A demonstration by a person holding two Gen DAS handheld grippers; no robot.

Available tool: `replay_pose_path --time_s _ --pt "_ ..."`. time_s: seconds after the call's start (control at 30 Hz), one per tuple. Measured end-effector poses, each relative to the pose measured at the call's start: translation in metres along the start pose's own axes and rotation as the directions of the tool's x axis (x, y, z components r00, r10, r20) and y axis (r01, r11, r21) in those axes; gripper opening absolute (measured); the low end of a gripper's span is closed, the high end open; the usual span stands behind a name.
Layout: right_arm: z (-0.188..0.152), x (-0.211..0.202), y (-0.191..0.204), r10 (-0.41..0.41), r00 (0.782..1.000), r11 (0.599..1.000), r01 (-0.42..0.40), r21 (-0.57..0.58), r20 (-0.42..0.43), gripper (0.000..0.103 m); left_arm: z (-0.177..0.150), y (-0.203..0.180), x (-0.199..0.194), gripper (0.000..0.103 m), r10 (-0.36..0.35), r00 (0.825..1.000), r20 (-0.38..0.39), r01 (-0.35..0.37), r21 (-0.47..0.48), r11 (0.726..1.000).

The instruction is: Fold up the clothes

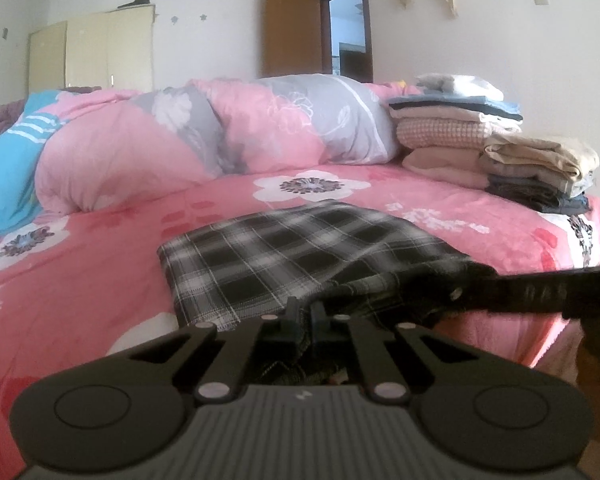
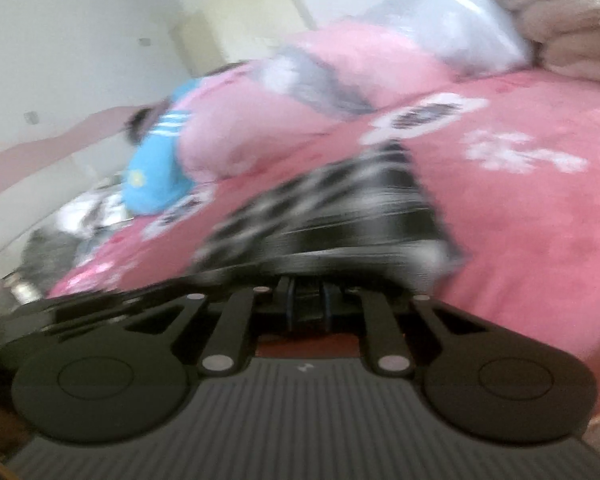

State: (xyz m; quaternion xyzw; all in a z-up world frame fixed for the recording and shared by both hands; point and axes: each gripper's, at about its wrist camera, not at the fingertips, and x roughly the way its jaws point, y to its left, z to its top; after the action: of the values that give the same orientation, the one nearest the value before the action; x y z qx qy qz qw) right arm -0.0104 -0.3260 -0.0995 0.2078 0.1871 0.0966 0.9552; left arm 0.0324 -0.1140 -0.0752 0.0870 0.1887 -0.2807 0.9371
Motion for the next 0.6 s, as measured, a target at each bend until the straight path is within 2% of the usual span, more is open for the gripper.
replay_pose_path --time_s 0.07,0.1,0.2,0.3,0.33,0.43,0.5,0.6 --pt "-0.003 0.006 0.011 0.028 0.999 0.998 -0.029 -0.054 -0.022 0.012 0.0 -0.001 -0.001 0.005 -0.001 1.0 0.003 0.001 0.0 1.0" --pt "-0.004 0.012 0.015 0.017 0.999 0.997 -0.019 -0.071 -0.03 0.012 0.001 -0.001 -0.001 0.005 -0.002 1.0 0.005 0.002 0.001 1.0" --pt "-0.008 0.026 0.012 0.039 0.998 0.998 -0.041 -0.05 -0.047 0.012 0.003 0.0 -0.002 0.005 -0.004 1.0 0.012 0.004 -0.003 1.0" --pt "-0.016 0.028 0.018 0.115 0.99 0.991 -0.12 -0.055 -0.083 0.012 0.006 0.004 -0.003 0.005 -0.01 1.0 0.025 0.01 -0.013 1.0" --pt "-0.015 0.026 0.019 0.138 0.987 0.988 -0.143 -0.056 -0.083 0.012 0.007 0.004 -0.004 0.005 -0.012 1.0 0.029 0.012 -0.015 1.0" --pt "-0.006 0.02 0.012 0.135 0.991 0.991 -0.135 -0.014 -0.013 0.012 0.01 0.005 -0.005 0.005 -0.018 0.999 0.038 0.019 -0.018 1.0" --pt "-0.006 0.024 0.008 0.147 0.989 0.989 -0.147 0.028 -0.009 0.013 0.01 0.006 -0.006 0.005 -0.025 0.999 0.042 0.025 -0.019 1.0" --pt "-0.018 0.038 0.016 0.232 0.968 0.973 -0.229 0.039 -0.093 0.014 0.01 0.008 -0.008 0.005 -0.031 0.998 0.049 0.032 -0.028 0.999"
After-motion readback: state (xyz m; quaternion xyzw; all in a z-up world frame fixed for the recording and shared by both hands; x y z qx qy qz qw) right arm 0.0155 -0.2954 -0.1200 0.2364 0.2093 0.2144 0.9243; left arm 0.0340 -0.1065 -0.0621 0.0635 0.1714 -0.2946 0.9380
